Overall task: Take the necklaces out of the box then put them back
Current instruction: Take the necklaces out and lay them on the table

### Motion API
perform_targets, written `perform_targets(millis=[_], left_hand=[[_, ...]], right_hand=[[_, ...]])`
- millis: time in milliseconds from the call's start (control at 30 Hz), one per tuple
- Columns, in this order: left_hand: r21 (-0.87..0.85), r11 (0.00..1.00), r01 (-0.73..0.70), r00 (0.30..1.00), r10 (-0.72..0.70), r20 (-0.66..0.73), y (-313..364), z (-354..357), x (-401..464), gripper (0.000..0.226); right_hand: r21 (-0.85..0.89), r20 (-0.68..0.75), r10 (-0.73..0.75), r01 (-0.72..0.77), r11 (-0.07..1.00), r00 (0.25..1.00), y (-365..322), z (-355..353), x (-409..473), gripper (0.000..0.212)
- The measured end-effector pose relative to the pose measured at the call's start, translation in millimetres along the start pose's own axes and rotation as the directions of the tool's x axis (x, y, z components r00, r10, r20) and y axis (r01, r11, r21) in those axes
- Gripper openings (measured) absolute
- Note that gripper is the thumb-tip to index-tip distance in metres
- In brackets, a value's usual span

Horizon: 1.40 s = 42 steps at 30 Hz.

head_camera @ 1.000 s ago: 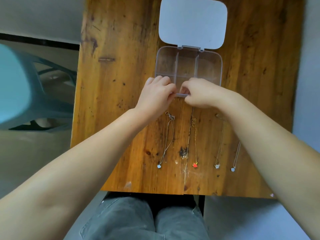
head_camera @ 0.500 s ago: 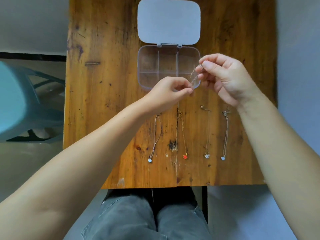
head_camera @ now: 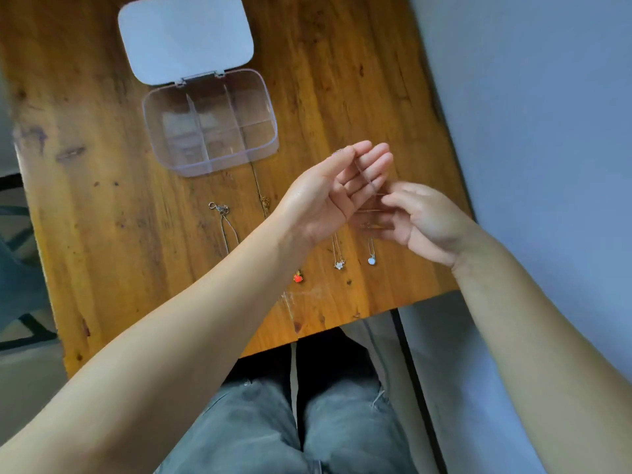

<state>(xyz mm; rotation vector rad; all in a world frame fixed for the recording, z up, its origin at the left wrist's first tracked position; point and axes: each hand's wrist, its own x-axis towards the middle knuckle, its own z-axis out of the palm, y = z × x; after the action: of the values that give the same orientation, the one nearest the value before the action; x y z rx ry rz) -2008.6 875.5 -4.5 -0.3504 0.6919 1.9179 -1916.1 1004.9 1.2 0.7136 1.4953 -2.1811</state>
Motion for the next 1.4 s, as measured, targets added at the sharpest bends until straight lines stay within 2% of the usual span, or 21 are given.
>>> perform_targets(millis=[133, 300, 500, 633, 700, 733, 800, 867, 933, 967, 1033, 1100, 1167, 1300, 1400], left_hand=[[0.085, 0.996, 0.003, 0.997, 0.003, -0.075, -13.2, 10.1, 12.6, 0.02], [0.227, 0.974, 0.007, 0.963, 0.055, -0.262, -15.2, 23.0, 44.2, 0.025], [0.362, 0.931, 0.038, 0.95, 0.079, -0.301, -18.9, 30.0, 88.2, 0.024], [0.46, 0.886, 0.059, 0.935, 0.113, -0.336, -13.5, 28.7, 115.5, 0.022], [0.599, 0.797, 0.073, 0.922, 0.175, -0.345, -13.0, 27.3, 125.7, 0.025], [0.689, 0.72, 0.083, 0.917, 0.216, -0.336, -13.8, 26.5, 130.1, 0.025], [0.849, 0.52, 0.097, 0.919, 0.281, -0.277, -17.0, 24.5, 136.6, 0.023], [0.963, 0.254, 0.092, 0.924, 0.339, -0.177, -20.3, 19.7, 142.4, 0.022], [0.998, -0.006, 0.069, 0.923, 0.38, -0.062, -22.9, 13.4, 147.2, 0.022], [0.993, -0.102, 0.056, 0.923, 0.384, -0.013, -23.6, 10.5, 148.6, 0.021], [0.972, -0.231, 0.046, 0.928, 0.369, 0.044, -24.0, 5.1, 150.7, 0.02], [0.952, -0.299, 0.061, 0.933, 0.356, 0.052, -23.0, -0.1, 152.8, 0.019], [0.944, -0.322, 0.072, 0.939, 0.341, 0.045, -20.4, -4.2, 154.6, 0.018], [0.95, -0.313, 0.021, 0.953, 0.293, 0.075, -10.4, -8.5, 144.5, 0.023], [0.96, -0.279, 0.0, 0.941, 0.326, 0.095, 8.4, -17.0, 116.7, 0.022]], right_hand=[[0.009, -0.059, -0.03, 0.03, 1.0, 0.998, 21.1, -21.2, -22.0, 0.021], [0.031, -0.174, -0.06, 0.066, 0.997, 0.983, 41.5, -53.5, -40.8, 0.024], [0.141, -0.321, -0.069, 0.12, 0.983, 0.944, 64.0, -80.0, -50.6, 0.02], [0.137, -0.415, -0.015, 0.078, 0.987, 0.91, 77.0, -87.9, -48.2, 0.012], [0.076, -0.472, 0.013, 0.026, 0.997, 0.881, 83.8, -89.0, -44.8, 0.008], [0.028, -0.506, 0.02, -0.006, 1.0, 0.862, 87.1, -89.0, -42.3, 0.006], [-0.076, -0.573, 0.013, -0.069, 0.995, 0.819, 94.5, -87.4, -35.8, 0.004], [-0.199, -0.626, -0.02, -0.136, 0.97, 0.779, 103.7, -83.6, -28.3, 0.005], [-0.325, -0.655, -0.067, -0.2, 0.925, 0.752, 112.9, -77.7, -21.9, 0.005], [-0.376, -0.664, -0.097, -0.219, 0.9, 0.742, 116.8, -74.7, -19.6, 0.004], [-0.442, -0.672, -0.156, -0.223, 0.869, 0.724, 122.3, -70.1, -16.6, 0.003], [-0.514, -0.662, -0.204, -0.239, 0.824, 0.721, 123.9, -68.0, -15.6, 0.005], [-0.565, -0.644, -0.215, -0.268, 0.78, 0.734, 123.4, -67.5, -15.5, 0.007], [-0.578, -0.643, -0.195, -0.302, 0.758, 0.741, 114.1, -67.7, -17.0, 0.009], [-0.602, -0.628, -0.236, -0.271, 0.752, 0.741, 96.1, -63.6, -16.2, 0.009]])
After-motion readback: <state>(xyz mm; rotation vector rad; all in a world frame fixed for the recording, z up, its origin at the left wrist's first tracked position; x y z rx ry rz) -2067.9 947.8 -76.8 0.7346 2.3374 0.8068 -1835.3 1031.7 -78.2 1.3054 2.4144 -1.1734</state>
